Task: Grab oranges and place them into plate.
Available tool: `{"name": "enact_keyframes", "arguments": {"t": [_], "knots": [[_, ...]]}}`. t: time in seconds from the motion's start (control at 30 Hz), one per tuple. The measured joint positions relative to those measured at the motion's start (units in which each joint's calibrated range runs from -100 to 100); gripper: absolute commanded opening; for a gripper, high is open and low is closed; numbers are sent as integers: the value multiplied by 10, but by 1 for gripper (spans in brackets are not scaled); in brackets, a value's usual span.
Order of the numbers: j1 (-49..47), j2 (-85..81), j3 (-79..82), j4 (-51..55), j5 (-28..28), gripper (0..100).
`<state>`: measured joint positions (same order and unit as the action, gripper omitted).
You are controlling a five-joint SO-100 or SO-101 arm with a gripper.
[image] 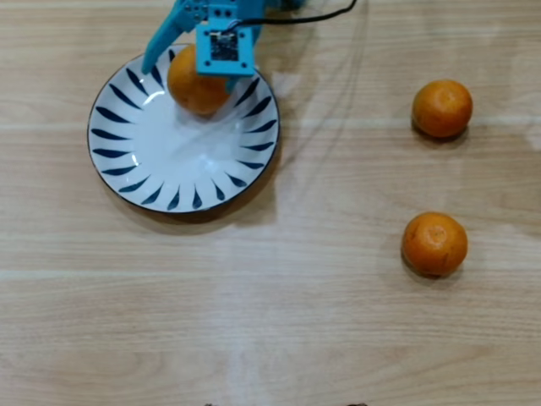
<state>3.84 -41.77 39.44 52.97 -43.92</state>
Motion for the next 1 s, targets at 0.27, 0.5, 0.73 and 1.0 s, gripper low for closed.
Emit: {"name": "enact_keyframes", "arguments": {"t": [0.27, 0.5, 0.73, 1.0], "knots": [[-212, 137, -141, -78, -41, 39], [-333, 344, -152, -338, -81, 40], [-372, 514, -156, -568, -101, 40], [-374, 631, -212, -651, -122, 40]]}}
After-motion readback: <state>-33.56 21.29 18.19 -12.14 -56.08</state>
